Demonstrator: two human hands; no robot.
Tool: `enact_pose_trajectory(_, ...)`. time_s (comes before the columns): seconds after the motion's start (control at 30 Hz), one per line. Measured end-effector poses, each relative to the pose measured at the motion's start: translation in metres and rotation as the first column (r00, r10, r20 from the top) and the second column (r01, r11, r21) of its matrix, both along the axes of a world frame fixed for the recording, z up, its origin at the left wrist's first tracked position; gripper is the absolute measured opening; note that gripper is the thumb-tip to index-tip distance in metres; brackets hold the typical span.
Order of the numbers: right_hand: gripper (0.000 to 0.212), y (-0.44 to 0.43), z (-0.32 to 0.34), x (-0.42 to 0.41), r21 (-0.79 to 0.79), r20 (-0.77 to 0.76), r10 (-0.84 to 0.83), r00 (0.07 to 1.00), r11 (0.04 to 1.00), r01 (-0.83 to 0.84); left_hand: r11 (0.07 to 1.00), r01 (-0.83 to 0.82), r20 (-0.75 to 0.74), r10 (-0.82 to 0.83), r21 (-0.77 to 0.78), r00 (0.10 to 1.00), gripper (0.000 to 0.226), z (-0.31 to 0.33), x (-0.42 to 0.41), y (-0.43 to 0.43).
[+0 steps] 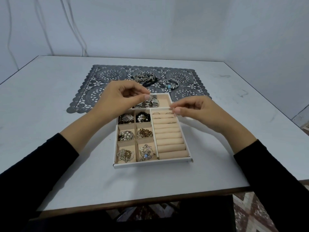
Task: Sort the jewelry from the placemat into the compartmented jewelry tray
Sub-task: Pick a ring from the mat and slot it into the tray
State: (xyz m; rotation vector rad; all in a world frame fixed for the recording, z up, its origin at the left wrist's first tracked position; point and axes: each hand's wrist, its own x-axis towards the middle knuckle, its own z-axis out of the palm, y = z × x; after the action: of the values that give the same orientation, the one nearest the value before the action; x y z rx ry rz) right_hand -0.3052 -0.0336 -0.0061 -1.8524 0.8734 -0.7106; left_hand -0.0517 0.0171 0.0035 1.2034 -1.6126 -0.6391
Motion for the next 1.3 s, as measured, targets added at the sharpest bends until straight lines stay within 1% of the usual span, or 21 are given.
enact_pose_trajectory(0.07,0.025,-0.003,-0.003,0.004,0.007,0.101,-0.107,0.989,0.994,0.107,1.0,0.009,0.0,-0.009,0.003,1.0,0.015,-0.001,0.0,0.0)
enact_pose_trajectory(0.17,0.023,-0.007,-0.01,0.01,-0.121,0.108,-0.304,0.947,0.941,0.316,1.0,0.026,0.01,-0.026,0.003,1.0,0.013,-0.001,-0.001,0.0)
enact_pose_trajectory(0.2,0.025,-0.009,-0.014,0.012,-0.163,0.074,-0.352,0.933,0.919,0.36,1.0,0.031,0.012,-0.031,0.005,0.999,0.013,-0.001,-0.001,0.0)
enact_pose_trajectory(0.27,0.031,-0.015,-0.02,0.012,-0.343,-0.098,-0.444,0.891,0.855,0.388,0.999,0.043,0.014,-0.043,0.016,0.999,0.014,-0.002,-0.001,-0.001)
enact_pose_trajectory(0.3,0.033,-0.018,-0.023,0.011,-0.432,-0.18,-0.472,0.863,0.826,0.362,0.998,0.052,0.018,-0.052,0.022,0.998,0.015,-0.003,-0.001,-0.001)
enact_pose_trajectory(0.37,0.035,-0.025,-0.028,0.009,-0.508,-0.245,-0.475,0.845,0.805,0.305,0.997,0.074,0.031,-0.074,0.03,0.997,0.016,-0.003,-0.002,-0.001)
enact_pose_trajectory(0.5,0.025,-0.031,-0.033,0.01,-0.534,-0.317,-0.431,0.845,0.817,0.217,0.993,0.115,0.072,-0.117,0.036,0.99,0.013,-0.004,-0.008,0.002)
enact_pose_trajectory(0.7,0.032,-0.03,-0.032,0.011,-0.521,-0.386,-0.435,0.814,0.83,0.197,0.989,0.142,0.22,-0.147,0.036,0.964,0.011,-0.007,-0.015,0.004)
enact_pose_trajectory(0.8,0.032,-0.03,-0.032,0.01,-0.513,-0.388,-0.433,0.814,0.835,0.2,0.986,0.161,0.232,-0.167,0.046,0.958,0.011,-0.007,-0.018,0.007)
enact_pose_trajectory(0.9,0.035,-0.029,-0.032,0.01,-0.502,-0.384,-0.429,0.817,0.84,0.205,0.982,0.188,0.282,-0.186,0.022,0.941,0.012,-0.006,-0.019,0.008)
enact_pose_trajectory(1.0,0.034,-0.03,-0.032,0.01,-0.514,-0.379,-0.432,0.818,0.834,0.202,0.978,0.201,0.306,-0.208,0.054,0.929,0.012,-0.006,-0.019,0.007)
enact_pose_trajectory(1.17,0.032,-0.031,-0.033,0.01,-0.523,-0.367,-0.432,0.824,0.828,0.202,0.976,0.209,0.427,-0.218,0.069,0.878,0.01,-0.007,-0.019,0.007)
enact_pose_trajectory(1.3,0.033,-0.031,-0.033,0.011,-0.526,-0.362,-0.432,0.826,0.826,0.202,0.97,0.221,0.469,-0.243,0.102,0.849,0.011,-0.004,-0.017,0.006)
